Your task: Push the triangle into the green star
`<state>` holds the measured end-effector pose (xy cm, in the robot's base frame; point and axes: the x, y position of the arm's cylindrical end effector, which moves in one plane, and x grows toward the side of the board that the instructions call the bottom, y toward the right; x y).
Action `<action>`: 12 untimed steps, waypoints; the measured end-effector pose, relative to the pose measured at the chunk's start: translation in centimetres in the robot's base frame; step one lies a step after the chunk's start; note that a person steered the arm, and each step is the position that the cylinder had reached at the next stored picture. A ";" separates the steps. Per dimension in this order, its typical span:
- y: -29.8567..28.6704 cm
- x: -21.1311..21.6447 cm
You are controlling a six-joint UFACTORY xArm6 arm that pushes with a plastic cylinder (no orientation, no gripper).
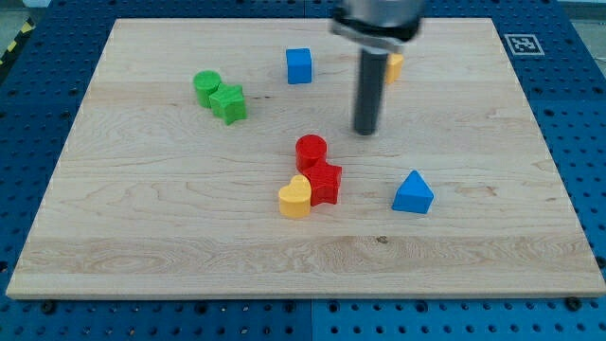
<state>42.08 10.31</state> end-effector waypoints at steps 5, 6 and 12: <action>3.4 14.5; -0.7 12.1; -0.2 10.5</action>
<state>52.58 10.14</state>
